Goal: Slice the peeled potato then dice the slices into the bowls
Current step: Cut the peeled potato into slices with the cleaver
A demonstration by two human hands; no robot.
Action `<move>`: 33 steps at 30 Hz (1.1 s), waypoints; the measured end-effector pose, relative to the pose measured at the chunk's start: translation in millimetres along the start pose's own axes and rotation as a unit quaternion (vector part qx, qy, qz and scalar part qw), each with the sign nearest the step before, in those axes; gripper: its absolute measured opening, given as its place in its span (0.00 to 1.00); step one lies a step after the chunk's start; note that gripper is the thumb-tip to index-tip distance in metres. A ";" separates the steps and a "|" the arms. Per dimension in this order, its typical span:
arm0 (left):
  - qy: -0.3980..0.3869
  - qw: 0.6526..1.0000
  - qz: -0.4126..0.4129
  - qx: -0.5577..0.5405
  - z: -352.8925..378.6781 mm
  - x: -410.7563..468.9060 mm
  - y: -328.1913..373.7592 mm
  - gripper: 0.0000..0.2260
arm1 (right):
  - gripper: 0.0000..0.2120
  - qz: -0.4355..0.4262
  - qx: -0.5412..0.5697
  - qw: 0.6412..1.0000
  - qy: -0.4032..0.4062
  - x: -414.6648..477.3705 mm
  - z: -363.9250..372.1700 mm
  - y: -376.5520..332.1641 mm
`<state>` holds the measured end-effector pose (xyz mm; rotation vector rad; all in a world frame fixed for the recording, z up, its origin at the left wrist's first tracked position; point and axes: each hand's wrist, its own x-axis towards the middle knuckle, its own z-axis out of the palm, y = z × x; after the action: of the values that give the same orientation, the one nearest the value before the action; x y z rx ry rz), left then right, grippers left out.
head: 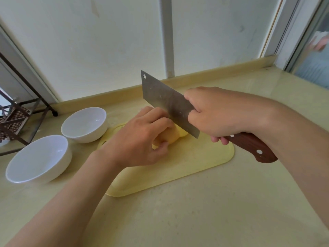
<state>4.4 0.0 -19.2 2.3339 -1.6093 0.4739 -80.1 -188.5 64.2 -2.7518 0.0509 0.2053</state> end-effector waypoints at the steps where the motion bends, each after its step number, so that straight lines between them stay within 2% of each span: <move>1: -0.001 1.000 -0.001 0.000 -0.3 0.3 -0.1 0.15 | 0.12 -0.001 -0.001 1.000 0.001 -0.2 -0.3 0.1; 6: -0.004 1.000 -0.005 -0.004 -0.9 0.7 -1.1 0.15 | 0.09 -0.002 -0.002 1.000 0.008 -2.6 -3.2 -0.4; 11: -0.008 1.000 -0.006 -0.008 -0.7 0.9 -1.8 0.14 | 0.14 -0.003 -0.015 1.000 -0.001 -2.3 -3.4 -3.4; 17: -0.011 1.000 -0.016 -0.011 -1.2 1.4 -3.1 0.15 | 0.05 -0.006 -0.031 0.999 -0.006 -7.1 -4.8 -3.7; 33: -0.019 1.000 -0.020 0.004 -1.4 1.7 -2.5 0.16 | 0.04 -0.007 -0.042 0.999 -0.019 -12.1 -7.9 -7.6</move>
<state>7.1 0.0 -17.2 2.3897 -1.5768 0.4321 -90.5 -184.4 76.0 -2.8306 0.0134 0.2623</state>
